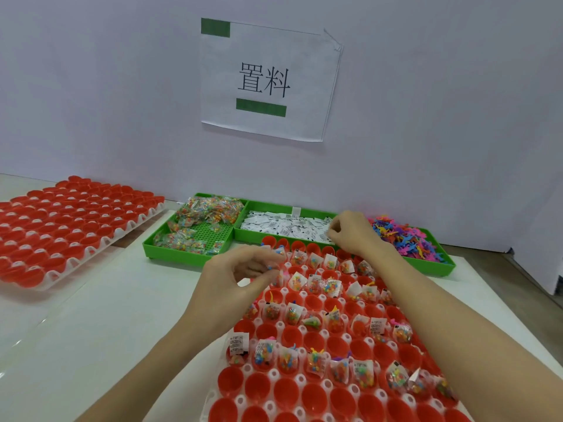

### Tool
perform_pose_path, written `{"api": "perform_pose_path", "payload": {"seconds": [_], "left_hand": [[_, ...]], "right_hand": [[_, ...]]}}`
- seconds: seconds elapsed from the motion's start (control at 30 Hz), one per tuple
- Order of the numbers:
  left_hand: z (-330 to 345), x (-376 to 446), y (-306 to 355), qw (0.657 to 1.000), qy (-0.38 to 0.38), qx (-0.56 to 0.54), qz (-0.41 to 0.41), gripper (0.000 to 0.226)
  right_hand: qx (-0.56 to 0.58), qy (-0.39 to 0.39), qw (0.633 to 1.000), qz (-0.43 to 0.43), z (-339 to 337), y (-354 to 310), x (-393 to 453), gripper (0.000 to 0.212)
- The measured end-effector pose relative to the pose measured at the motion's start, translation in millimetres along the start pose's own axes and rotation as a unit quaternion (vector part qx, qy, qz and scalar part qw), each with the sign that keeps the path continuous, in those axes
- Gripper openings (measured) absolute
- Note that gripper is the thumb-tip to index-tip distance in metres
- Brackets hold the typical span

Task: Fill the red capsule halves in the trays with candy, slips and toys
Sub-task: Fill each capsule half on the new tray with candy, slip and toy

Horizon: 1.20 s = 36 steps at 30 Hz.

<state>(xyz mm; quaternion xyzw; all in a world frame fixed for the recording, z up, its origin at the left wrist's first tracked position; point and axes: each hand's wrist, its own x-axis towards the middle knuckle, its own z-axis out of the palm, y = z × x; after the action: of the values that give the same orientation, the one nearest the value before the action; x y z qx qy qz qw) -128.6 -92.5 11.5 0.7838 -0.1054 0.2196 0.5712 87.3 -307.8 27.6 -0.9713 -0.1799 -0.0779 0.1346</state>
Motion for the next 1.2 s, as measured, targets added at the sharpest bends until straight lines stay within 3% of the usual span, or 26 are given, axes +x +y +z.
{"api": "perform_pose_path", "payload": {"seconds": [0.13,0.27,0.43,0.63,0.87,0.97,1.03,1.13,1.2], "left_hand": [[-1.9,-0.1,6.9,0.999,0.008,-0.025,-0.022,0.038],[1.2,-1.9,13.6,0.999,-0.004,-0.033,-0.011,0.041],[9.1,-7.7,18.6,0.998,-0.045,-0.039,0.019,0.035],[15.8,-13.4,23.8,0.994,-0.077,-0.059,0.051,0.019],[20.1,-20.0,28.6,0.991,-0.113,-0.060,0.036,0.037],[22.6,-21.1,30.5,0.994,-0.090,-0.051,0.046,0.025],[21.2,-20.4,32.4,0.995,-0.073,-0.052,0.041,0.017],[17.0,-17.7,35.9,0.996,-0.055,-0.071,0.013,0.014],[14.4,-15.3,36.4,0.995,-0.047,-0.089,-0.007,0.013]], "right_hand": [[0.150,0.035,0.988,-0.010,-20.7,-9.9,-24.7,0.020],[0.317,-0.031,0.947,-0.052,-48.8,-30.4,-81.4,0.015],[0.276,-0.083,0.948,-0.134,-62.1,-55.3,-143.3,0.014],[0.325,-0.090,0.935,-0.106,-60.7,-61.5,-181.2,0.019],[0.347,-0.050,0.934,-0.065,-58.9,-63.2,-196.5,0.044],[0.343,-0.045,0.936,-0.062,-57.7,-66.7,-197.1,0.051],[0.372,-0.089,0.923,-0.047,-60.8,-67.3,-191.2,0.058],[0.474,-0.190,0.859,-0.029,-72.3,-56.3,-168.3,0.048],[0.462,-0.176,0.869,-0.024,-76.9,-40.7,-143.3,0.037]]}}
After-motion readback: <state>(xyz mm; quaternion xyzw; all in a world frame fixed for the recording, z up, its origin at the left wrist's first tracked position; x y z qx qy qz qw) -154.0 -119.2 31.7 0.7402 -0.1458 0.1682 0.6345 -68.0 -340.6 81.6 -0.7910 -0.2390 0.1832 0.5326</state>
